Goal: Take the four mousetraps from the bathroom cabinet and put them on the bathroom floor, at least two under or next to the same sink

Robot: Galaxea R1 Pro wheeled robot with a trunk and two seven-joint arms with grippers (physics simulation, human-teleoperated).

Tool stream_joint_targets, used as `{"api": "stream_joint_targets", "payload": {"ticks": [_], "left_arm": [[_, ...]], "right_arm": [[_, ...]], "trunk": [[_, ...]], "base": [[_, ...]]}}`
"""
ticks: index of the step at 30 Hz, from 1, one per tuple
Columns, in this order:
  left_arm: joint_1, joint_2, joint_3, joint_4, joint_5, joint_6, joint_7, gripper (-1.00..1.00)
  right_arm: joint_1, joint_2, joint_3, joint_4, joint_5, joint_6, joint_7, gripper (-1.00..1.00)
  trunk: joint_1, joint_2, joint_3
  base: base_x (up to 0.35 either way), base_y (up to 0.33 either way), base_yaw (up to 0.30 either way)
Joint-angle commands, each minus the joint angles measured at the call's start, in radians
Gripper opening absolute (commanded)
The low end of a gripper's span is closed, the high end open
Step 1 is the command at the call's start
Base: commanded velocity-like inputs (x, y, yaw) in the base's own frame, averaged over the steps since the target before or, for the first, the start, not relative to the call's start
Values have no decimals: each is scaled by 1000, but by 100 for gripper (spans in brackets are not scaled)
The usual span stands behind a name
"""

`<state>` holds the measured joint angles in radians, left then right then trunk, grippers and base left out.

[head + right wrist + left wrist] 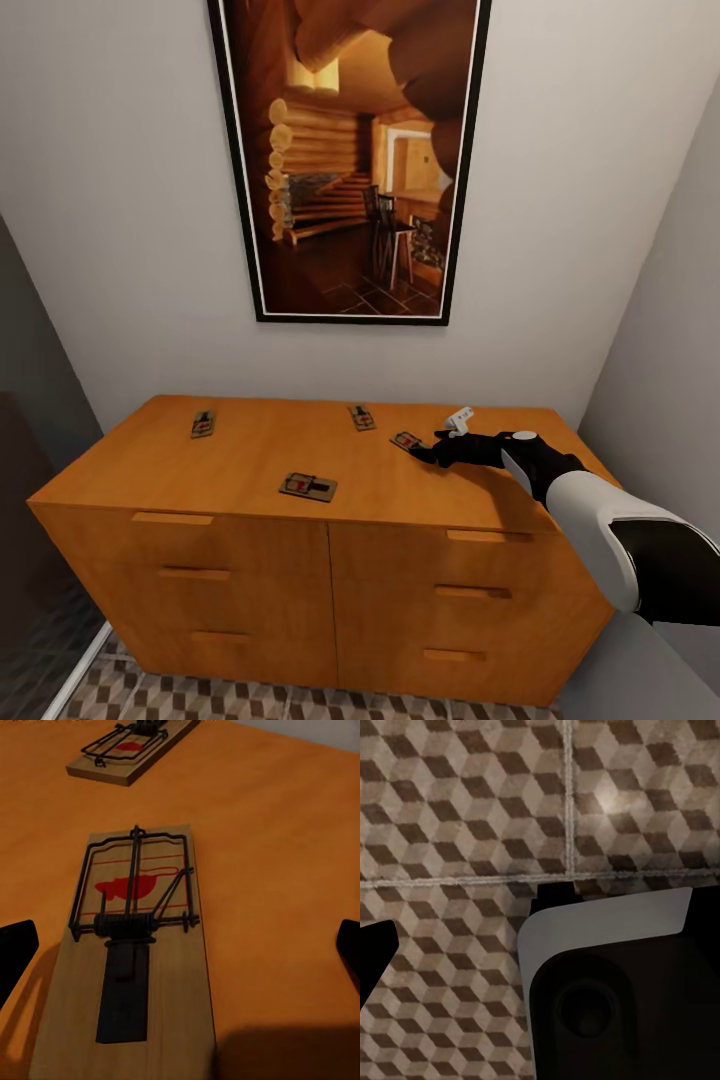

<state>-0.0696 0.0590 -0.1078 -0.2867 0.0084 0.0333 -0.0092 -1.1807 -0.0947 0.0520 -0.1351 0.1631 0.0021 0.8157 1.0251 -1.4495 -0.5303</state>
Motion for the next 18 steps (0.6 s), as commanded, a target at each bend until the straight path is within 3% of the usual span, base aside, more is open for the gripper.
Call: {"api": "stream_joint_targets", "payload": {"ticks": [1,18], "left_arm": [[0,1,-5,-2,1,4,-1,100],[-1,1,-6,-2,1,3,-1,100]], "right_arm": [[0,0,5,-1,1,0,2,100],[-1,0,5,-1,1,0,2,100]], "trunk": [[0,-1,-1],[0,-1,-1]], "base": [[2,2,0],[0,0,0]]}}
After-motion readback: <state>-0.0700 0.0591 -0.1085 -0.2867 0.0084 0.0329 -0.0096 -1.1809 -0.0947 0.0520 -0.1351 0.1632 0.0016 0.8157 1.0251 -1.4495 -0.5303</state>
